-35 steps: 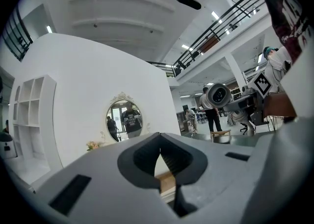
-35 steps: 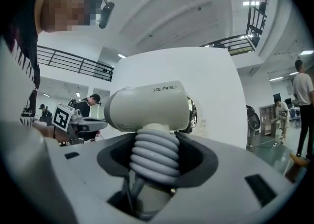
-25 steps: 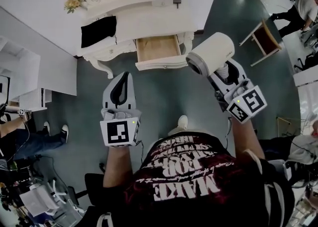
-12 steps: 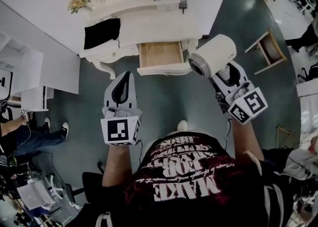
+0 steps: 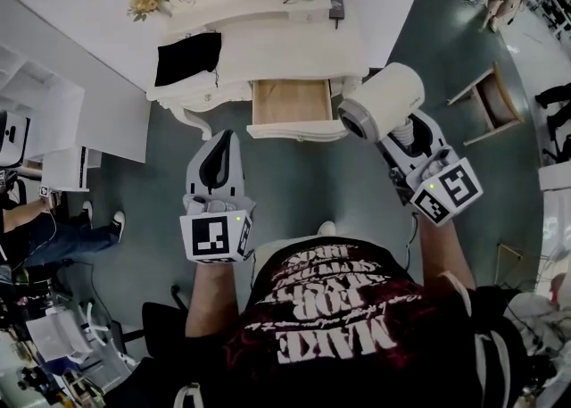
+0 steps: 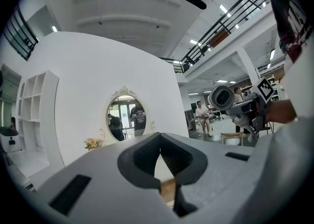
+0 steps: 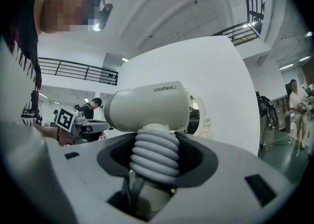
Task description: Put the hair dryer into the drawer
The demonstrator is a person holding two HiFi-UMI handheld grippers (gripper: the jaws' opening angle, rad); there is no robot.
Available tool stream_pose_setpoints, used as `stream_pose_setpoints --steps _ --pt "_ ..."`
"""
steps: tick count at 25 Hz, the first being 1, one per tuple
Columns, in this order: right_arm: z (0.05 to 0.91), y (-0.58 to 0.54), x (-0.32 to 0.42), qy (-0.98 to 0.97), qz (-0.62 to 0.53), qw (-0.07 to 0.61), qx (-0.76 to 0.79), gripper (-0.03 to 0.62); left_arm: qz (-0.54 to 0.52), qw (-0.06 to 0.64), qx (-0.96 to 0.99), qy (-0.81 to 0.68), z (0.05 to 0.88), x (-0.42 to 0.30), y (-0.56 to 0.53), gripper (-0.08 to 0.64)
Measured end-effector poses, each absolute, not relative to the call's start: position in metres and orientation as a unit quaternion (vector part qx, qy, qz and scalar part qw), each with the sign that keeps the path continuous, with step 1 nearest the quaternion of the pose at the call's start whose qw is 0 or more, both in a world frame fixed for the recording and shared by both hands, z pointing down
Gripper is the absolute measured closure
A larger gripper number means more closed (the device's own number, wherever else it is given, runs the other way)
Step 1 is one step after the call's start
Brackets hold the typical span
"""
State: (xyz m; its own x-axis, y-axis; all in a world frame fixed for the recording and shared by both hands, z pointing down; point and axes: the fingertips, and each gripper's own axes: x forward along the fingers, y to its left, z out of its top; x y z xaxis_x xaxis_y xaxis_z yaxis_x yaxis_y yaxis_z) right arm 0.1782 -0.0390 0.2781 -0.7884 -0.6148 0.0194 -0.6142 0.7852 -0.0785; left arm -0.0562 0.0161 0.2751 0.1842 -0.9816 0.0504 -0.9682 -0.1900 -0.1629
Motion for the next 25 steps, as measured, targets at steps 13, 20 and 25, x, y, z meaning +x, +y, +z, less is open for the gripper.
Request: stream_pose_setpoints --steps 13,20,25 --pt "0.297 -0.035 0.172 0.949 -0.06 -0.006 -0.309 0.362 -0.095 0.053 -0.745 0.658 0.293 -0.057 0.028 0.555" --pt "0.303 -0.032 0.169 0.947 -0.05 -0.016 -0.318 0.362 -0.096 0.051 -0.749 0.653 0.296 -0.063 0.028 0.555" --pt "0.295 -0.033 0.172 0.953 -0.018 -0.041 -0.298 0.362 -0.108 0.054 -0.755 0.644 0.293 -0.071 0.021 0.555"
